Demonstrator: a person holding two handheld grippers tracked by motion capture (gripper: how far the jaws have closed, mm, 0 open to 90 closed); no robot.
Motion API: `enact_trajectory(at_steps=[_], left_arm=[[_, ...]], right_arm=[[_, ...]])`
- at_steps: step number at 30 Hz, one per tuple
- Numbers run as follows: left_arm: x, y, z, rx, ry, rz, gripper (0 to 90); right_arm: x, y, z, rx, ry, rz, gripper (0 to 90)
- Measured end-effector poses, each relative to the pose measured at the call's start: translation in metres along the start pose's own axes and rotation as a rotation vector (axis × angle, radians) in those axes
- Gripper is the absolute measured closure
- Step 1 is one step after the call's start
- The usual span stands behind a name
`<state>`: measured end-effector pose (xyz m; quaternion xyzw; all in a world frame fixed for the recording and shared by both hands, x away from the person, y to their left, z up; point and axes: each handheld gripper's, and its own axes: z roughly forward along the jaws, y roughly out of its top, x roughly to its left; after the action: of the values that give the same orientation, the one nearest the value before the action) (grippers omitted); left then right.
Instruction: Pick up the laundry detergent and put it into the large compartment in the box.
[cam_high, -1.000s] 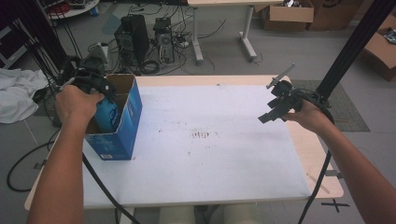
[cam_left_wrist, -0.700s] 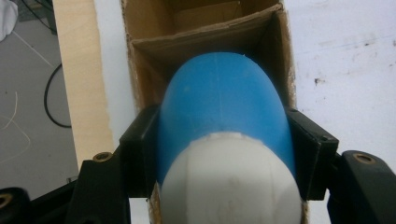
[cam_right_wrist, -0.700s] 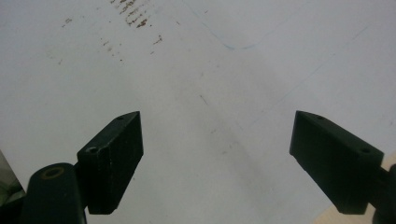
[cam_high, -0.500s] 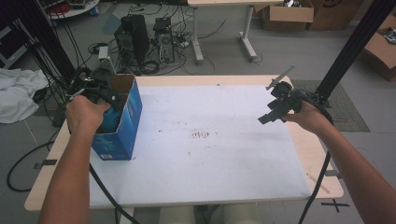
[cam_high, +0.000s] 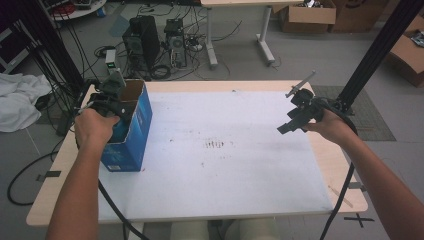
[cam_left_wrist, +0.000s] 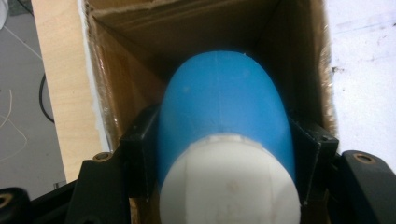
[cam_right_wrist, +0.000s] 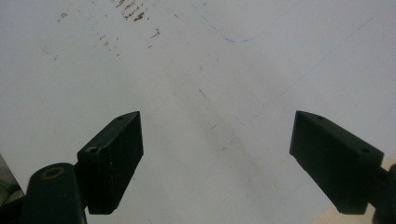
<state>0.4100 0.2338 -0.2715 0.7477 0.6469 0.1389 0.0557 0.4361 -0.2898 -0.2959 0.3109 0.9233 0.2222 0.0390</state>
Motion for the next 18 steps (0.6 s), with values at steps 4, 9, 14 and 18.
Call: enact_trajectory(at_steps=[4,9,14,18], left_arm=[[0.001,-0.0034,0.0068,0.003,-0.004,-0.001,38.1],[0.0018,-0.004,0.0066,0.004,-0.009,-0.002,38.1],[0.0018,-0.0039,0.0071,0.007,-0.009,0.0,37.9],[0.0016,-0.0042,0.0073,0.004,-0.008,-0.004,37.8]], right_arm=[[-0.0009,-0.0006,0.0006,-0.001,0.0,-0.001,17.5],[-0.0007,-0.0008,0.0013,0.001,-0.001,0.001,17.5],[0.0002,-0.0005,0.0017,0.002,-0.001,-0.002,17.5],[0.0001,-0.001,0.0016,0.0,-0.001,0.0,17.5]])
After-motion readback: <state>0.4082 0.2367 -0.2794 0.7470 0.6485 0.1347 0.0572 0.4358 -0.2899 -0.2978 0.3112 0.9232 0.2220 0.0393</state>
